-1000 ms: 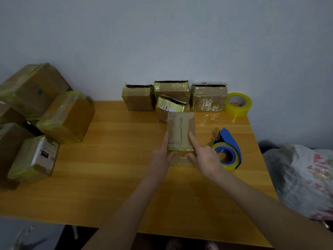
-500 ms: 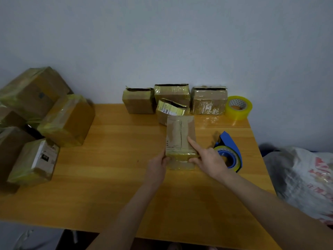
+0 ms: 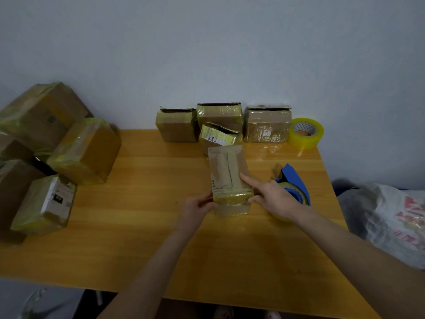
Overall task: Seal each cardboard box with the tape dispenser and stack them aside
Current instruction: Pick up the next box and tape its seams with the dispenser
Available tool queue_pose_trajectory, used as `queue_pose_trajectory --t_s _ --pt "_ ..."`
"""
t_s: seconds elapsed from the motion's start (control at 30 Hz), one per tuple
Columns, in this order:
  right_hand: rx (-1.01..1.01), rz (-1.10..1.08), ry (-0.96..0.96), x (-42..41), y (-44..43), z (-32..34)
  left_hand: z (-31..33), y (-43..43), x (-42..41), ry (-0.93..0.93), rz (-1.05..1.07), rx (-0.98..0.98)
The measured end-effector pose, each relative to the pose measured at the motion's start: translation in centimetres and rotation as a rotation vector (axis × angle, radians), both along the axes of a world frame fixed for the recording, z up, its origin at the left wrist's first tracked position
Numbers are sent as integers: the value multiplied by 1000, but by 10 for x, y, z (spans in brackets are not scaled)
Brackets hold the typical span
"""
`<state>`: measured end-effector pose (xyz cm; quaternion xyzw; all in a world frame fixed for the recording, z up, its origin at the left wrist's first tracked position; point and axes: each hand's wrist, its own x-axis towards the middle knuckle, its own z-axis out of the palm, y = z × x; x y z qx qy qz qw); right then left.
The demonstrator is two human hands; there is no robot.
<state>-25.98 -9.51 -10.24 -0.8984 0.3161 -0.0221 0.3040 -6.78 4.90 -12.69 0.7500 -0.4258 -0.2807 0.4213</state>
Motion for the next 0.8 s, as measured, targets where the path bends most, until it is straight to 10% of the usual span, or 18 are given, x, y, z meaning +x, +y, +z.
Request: queue_pose_trajectory --t_s 0.6,0.8 --pt "-319 -85 56 19 20 1 1 -13 -13 -341 61 20" --pt "-172 -73 107 25 47 5 24 -9 1 -70 -32 169"
